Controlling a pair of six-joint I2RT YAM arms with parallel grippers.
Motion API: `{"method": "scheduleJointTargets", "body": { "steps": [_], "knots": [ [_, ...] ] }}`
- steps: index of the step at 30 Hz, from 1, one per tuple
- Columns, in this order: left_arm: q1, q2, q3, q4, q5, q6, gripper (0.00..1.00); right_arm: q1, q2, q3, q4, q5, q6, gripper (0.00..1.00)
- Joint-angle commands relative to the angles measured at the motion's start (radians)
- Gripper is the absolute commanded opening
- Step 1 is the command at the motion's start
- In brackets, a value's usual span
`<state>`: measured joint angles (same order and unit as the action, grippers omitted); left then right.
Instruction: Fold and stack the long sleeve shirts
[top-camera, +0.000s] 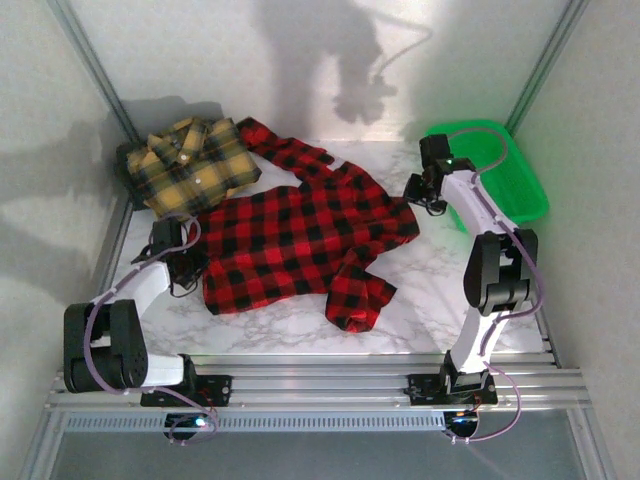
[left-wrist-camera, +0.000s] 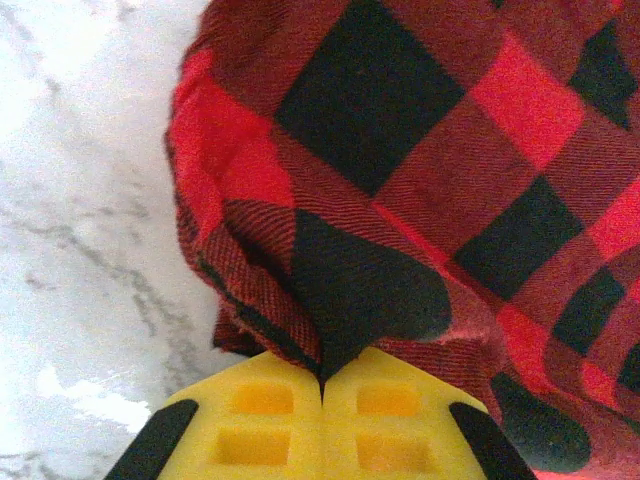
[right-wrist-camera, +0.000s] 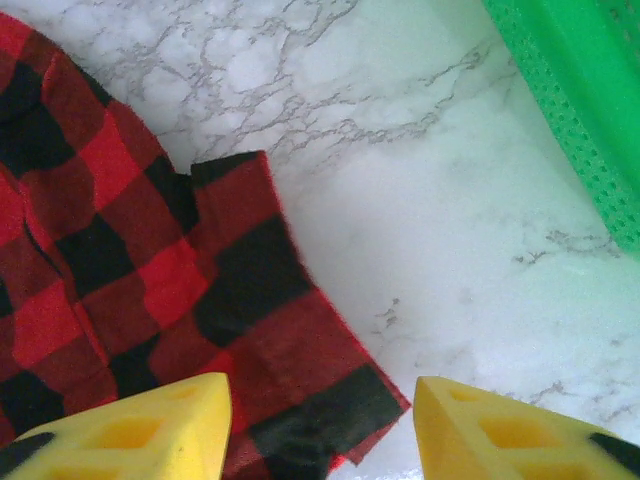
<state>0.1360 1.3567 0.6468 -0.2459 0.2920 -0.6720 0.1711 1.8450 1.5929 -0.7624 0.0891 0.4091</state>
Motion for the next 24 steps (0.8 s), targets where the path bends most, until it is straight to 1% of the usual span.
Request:
{"method": "scheduleJointTargets", "body": {
  "steps": [1, 3, 5, 7, 9, 12, 15, 18, 21, 24],
  "knots": [
    [-0.011, -0.007, 0.021, 0.038, 0.038, 0.019, 0.00, 0.047, -0.151, -0.020, -0.057, -0.073, 0.010, 0.58],
    [-0.012, -0.016, 0.007, 0.045, 0.053, 0.010, 0.00, 0.121, -0.235, -0.067, -0.095, -0.167, 0.000, 0.63],
    [-0.013, -0.024, -0.006, 0.052, 0.065, 0.002, 0.00, 0.221, -0.261, -0.082, -0.182, -0.230, 0.008, 0.64],
    [-0.015, -0.033, -0.015, 0.051, 0.069, -0.002, 0.00, 0.333, -0.248, -0.100, -0.285, -0.218, 0.035, 0.62],
    [-0.015, -0.041, -0.020, 0.049, 0.072, -0.005, 0.00, 0.444, -0.235, -0.164, -0.333, -0.164, 0.088, 0.60],
    [-0.016, -0.042, -0.018, 0.038, 0.078, -0.002, 0.00, 0.559, -0.211, -0.231, -0.324, -0.126, 0.144, 0.57],
    [-0.015, -0.040, -0.009, 0.021, 0.080, 0.012, 0.00, 0.682, -0.143, -0.229, -0.340, -0.089, 0.151, 0.56],
    [-0.015, -0.037, -0.001, 0.010, 0.075, 0.025, 0.00, 0.773, -0.067, -0.209, -0.356, -0.070, 0.158, 0.56],
    [-0.016, -0.034, 0.001, 0.004, 0.077, 0.032, 0.00, 0.824, -0.003, -0.168, -0.363, -0.061, 0.158, 0.56],
    [-0.015, -0.033, -0.005, 0.003, 0.075, 0.038, 0.00, 0.843, 0.066, -0.112, -0.395, -0.053, 0.146, 0.56]
  ]
}}
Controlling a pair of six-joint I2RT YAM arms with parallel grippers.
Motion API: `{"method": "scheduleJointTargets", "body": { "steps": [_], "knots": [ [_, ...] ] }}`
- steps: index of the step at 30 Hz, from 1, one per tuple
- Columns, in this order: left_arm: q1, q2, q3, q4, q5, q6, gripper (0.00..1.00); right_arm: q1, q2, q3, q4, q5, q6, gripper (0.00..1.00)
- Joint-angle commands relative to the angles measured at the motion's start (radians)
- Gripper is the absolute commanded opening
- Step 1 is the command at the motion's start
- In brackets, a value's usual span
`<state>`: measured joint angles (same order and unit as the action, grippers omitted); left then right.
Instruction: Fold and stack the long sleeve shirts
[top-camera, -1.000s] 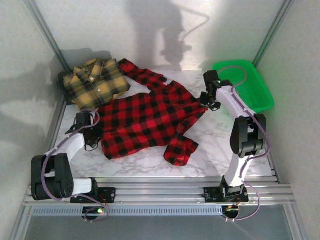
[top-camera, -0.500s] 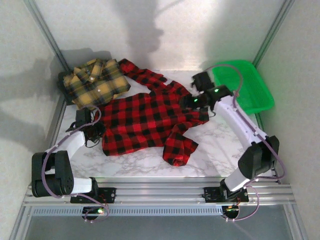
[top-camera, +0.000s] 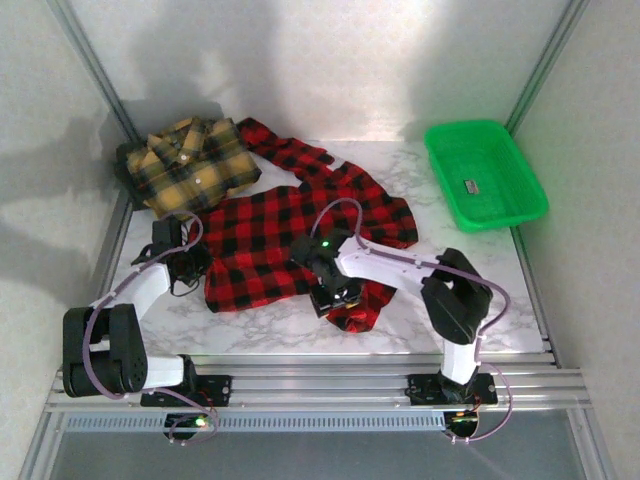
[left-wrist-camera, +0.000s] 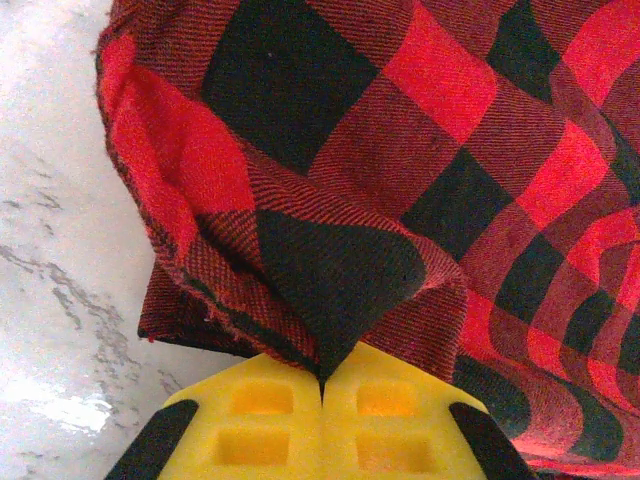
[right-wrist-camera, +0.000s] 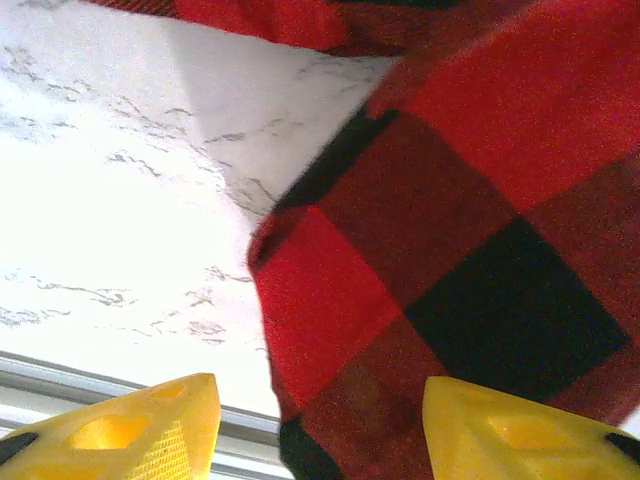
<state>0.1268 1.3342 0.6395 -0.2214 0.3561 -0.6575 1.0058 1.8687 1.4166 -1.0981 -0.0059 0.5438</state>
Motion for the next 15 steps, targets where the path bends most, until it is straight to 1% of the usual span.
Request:
{"method": "scheduleJointTargets", "body": {
  "steps": [1, 4, 7, 8, 10, 12, 14, 15],
  "knots": [
    [-0.006, -0.011, -0.001, -0.022, 0.010, 0.027, 0.00, 0.015, 0.060, 0.077, -0.069, 0.049, 0.012, 0.56],
    [-0.004, -0.011, -0.012, -0.024, 0.007, 0.033, 0.00, 0.036, 0.117, 0.091, -0.081, 0.096, 0.030, 0.55],
    [-0.005, -0.013, -0.026, -0.017, 0.009, 0.033, 0.00, 0.039, 0.169, 0.058, -0.074, 0.158, 0.065, 0.50],
    [-0.003, -0.014, -0.029, -0.019, 0.010, 0.033, 0.00, 0.038, 0.180, 0.052, -0.079, 0.199, 0.081, 0.44],
    [-0.004, -0.015, -0.032, -0.017, 0.013, 0.036, 0.00, 0.034, 0.188, 0.034, -0.066, 0.243, 0.100, 0.36],
    [-0.004, -0.014, -0.030, -0.019, 0.010, 0.045, 0.00, 0.028, 0.185, 0.035, -0.055, 0.275, 0.120, 0.19],
    [0.001, -0.013, -0.026, -0.023, 0.007, 0.054, 0.00, 0.022, 0.167, 0.055, -0.047, 0.277, 0.129, 0.05],
    [0.005, -0.013, -0.026, -0.024, 0.006, 0.060, 0.00, 0.017, 0.145, 0.071, -0.034, 0.264, 0.128, 0.00]
  ]
}}
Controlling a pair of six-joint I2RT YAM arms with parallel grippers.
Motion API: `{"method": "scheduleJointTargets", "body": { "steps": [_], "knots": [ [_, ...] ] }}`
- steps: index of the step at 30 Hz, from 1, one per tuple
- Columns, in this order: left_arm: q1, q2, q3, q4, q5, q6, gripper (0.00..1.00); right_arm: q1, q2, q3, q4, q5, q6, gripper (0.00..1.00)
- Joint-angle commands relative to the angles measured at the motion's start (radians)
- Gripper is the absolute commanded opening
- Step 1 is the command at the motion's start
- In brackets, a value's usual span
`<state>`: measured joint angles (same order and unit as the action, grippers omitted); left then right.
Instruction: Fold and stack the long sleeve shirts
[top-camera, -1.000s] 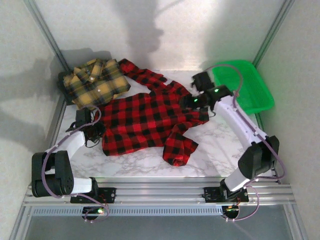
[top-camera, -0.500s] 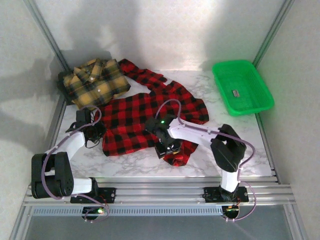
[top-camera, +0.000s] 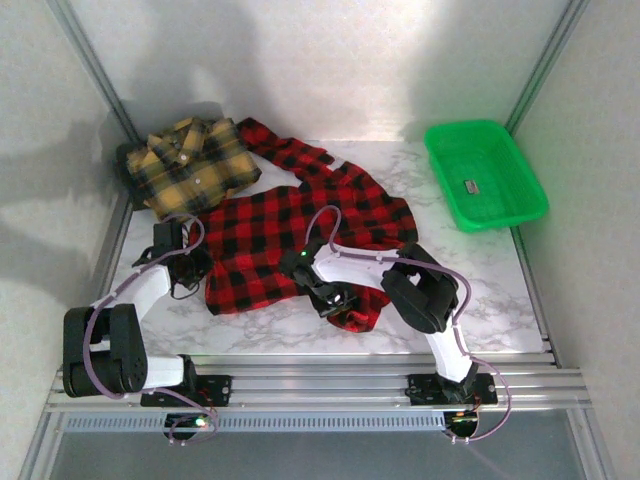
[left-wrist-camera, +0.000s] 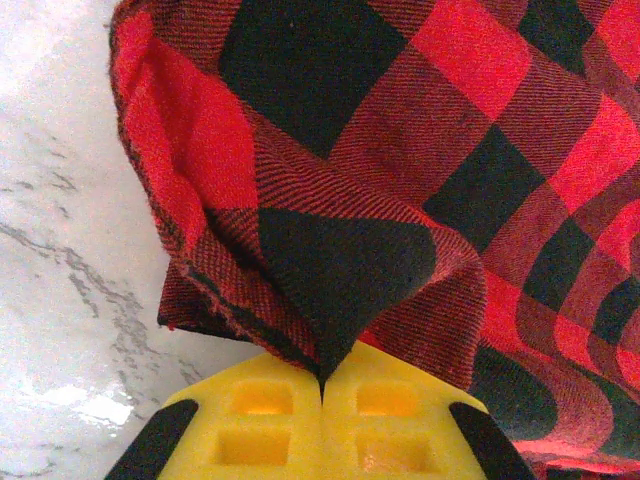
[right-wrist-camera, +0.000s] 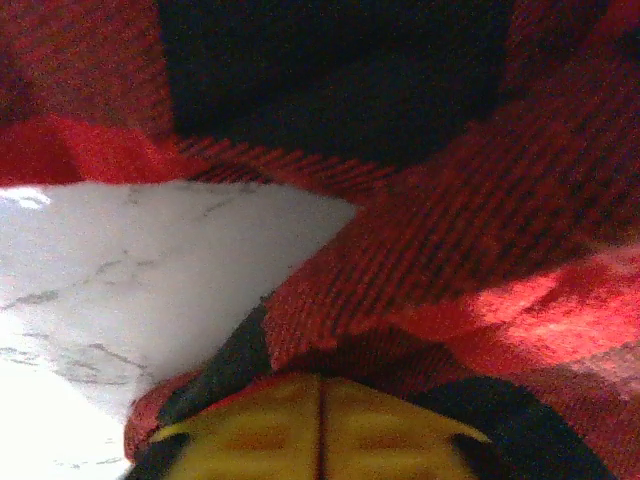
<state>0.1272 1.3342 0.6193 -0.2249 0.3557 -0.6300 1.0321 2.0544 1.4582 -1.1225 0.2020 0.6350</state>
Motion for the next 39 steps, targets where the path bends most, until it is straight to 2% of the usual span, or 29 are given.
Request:
{"method": "scheduleJointTargets", "body": {
  "steps": [1, 5, 9, 12, 17, 23, 28, 30, 34, 36, 39],
  "knots": [
    [0.007, -0.013, -0.002, -0.021, 0.009, 0.037, 0.00, -0.011, -0.070, 0.044, 0.013, 0.030, 0.026, 0.00],
    [0.025, -0.010, 0.025, -0.041, 0.009, 0.064, 0.00, -0.058, -0.267, 0.133, 0.082, -0.091, 0.031, 0.00],
    [0.049, -0.009, 0.063, -0.074, -0.018, 0.087, 0.00, -0.151, -0.539, 0.084, 0.161, -0.157, 0.120, 0.00],
    [0.064, -0.009, 0.082, -0.083, -0.040, 0.106, 0.00, -0.236, -0.764, -0.070, 0.207, -0.180, 0.201, 0.00],
    [0.075, 0.003, 0.099, -0.065, -0.042, 0.116, 0.00, -0.364, -1.147, -0.480, 0.298, -0.251, 0.387, 0.00],
    [0.073, -0.025, 0.082, -0.050, -0.078, 0.108, 0.00, -0.365, -1.464, -0.909, 0.320, -0.388, 0.539, 0.00],
    [0.073, -0.039, 0.037, -0.029, -0.113, 0.092, 0.00, -0.365, -1.665, -1.096, 0.152, -0.394, 0.568, 0.00],
    [0.074, -0.038, 0.023, -0.018, -0.124, 0.083, 0.00, -0.365, -1.715, -1.125, 0.111, -0.397, 0.580, 0.02],
    [0.074, -0.038, 0.014, -0.001, -0.135, 0.082, 0.00, -0.366, -1.678, -1.090, 0.032, -0.367, 0.567, 0.47],
    [0.074, -0.039, 0.015, 0.007, -0.127, 0.088, 0.00, -0.366, -1.574, -0.984, -0.029, -0.295, 0.552, 0.53],
    [0.072, -0.048, 0.009, 0.021, -0.108, 0.087, 0.00, -0.367, -1.363, -0.758, -0.057, -0.164, 0.445, 0.59]
  ]
}}
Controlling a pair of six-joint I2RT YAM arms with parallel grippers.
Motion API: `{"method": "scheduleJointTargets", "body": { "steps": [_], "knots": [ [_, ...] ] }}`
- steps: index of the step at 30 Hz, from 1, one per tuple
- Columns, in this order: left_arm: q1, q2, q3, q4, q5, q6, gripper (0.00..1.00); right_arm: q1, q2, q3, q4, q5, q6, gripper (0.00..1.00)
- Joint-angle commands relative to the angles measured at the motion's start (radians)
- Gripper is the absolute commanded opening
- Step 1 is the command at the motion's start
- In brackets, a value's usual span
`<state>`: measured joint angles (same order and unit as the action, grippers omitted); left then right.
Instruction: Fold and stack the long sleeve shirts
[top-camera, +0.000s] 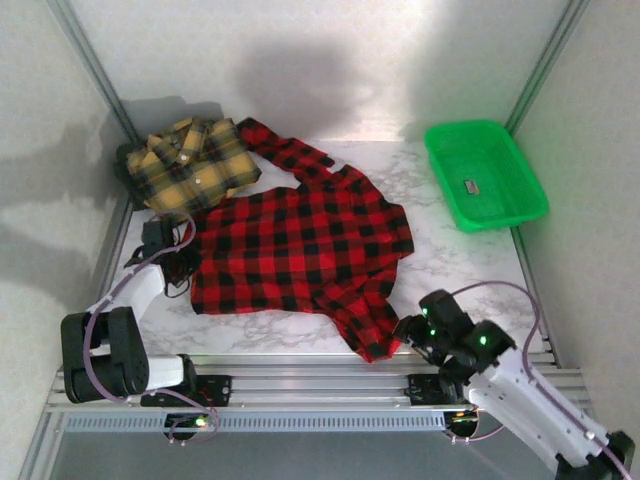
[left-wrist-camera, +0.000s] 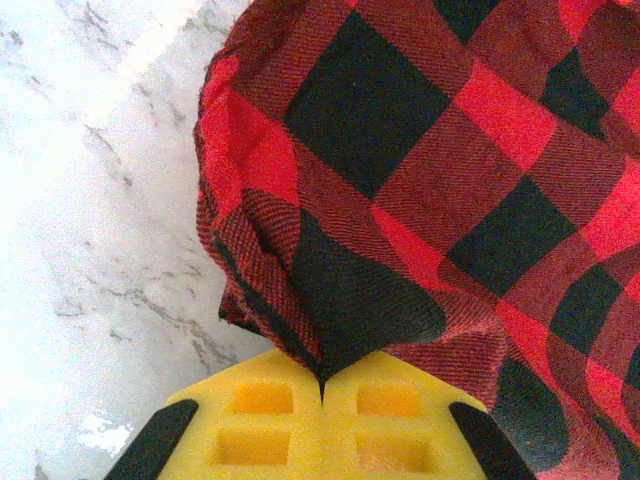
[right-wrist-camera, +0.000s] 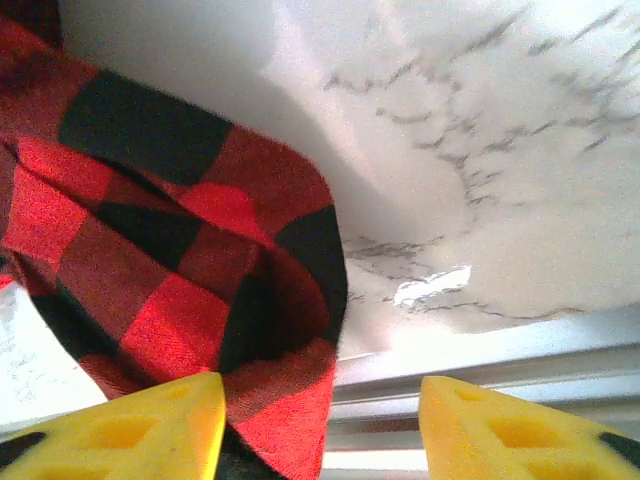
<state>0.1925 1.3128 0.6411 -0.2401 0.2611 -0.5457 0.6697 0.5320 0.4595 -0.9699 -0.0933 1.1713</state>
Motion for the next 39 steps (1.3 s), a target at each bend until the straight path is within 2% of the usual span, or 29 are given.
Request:
{"method": "scheduleJointTargets", "body": {
  "steps": [1, 3, 6, 9, 13, 18, 20, 25, 30, 32, 35, 36, 39],
  "knots": [
    [0.007, -0.032, -0.019, 0.042, -0.007, 0.000, 0.00, -0.006, 0.248, 0.323, -0.197, 0.159, -0.154, 0.61],
    [0.007, -0.042, -0.034, 0.058, 0.008, -0.010, 0.00, -0.015, 0.427, 0.462, -0.160, 0.149, -0.272, 0.62],
    [0.007, -0.053, -0.052, 0.073, 0.016, -0.018, 0.00, -0.008, 0.648, 0.628, -0.066, 0.029, -0.393, 0.60],
    [0.007, -0.049, -0.052, 0.079, 0.021, -0.020, 0.00, 0.021, 0.785, 0.713, -0.019, -0.040, -0.462, 0.59],
    [0.005, -0.037, -0.068, 0.119, 0.043, -0.041, 0.00, 0.085, 0.916, 0.714, 0.041, -0.110, -0.526, 0.58],
    [0.005, 0.008, -0.062, 0.152, 0.052, -0.047, 0.00, 0.164, 1.049, 0.661, 0.093, -0.064, -0.559, 0.56],
    [0.005, 0.032, -0.049, 0.153, 0.048, -0.040, 0.00, 0.168, 1.092, 0.665, 0.114, -0.047, -0.562, 0.55],
    [0.005, 0.072, -0.024, 0.155, 0.043, -0.028, 0.00, 0.171, 1.193, 0.688, 0.098, 0.029, -0.576, 0.45],
    [0.005, 0.095, -0.025, 0.171, 0.047, -0.035, 0.00, 0.178, 1.252, 0.677, 0.119, 0.036, -0.554, 0.37],
    [0.005, 0.098, -0.030, 0.179, 0.050, -0.037, 0.00, 0.180, 1.256, 0.667, 0.136, 0.043, -0.539, 0.31],
    [0.005, 0.099, -0.032, 0.178, 0.046, -0.033, 0.00, 0.180, 1.248, 0.680, 0.125, 0.058, -0.524, 0.09],
    [0.005, 0.102, -0.032, 0.179, 0.046, -0.031, 0.00, 0.180, 1.239, 0.686, 0.115, 0.063, -0.524, 0.04],
    [0.007, 0.108, -0.029, 0.177, 0.040, -0.026, 0.00, 0.180, 1.179, 0.709, 0.071, 0.091, -0.520, 0.00]
  ]
}}
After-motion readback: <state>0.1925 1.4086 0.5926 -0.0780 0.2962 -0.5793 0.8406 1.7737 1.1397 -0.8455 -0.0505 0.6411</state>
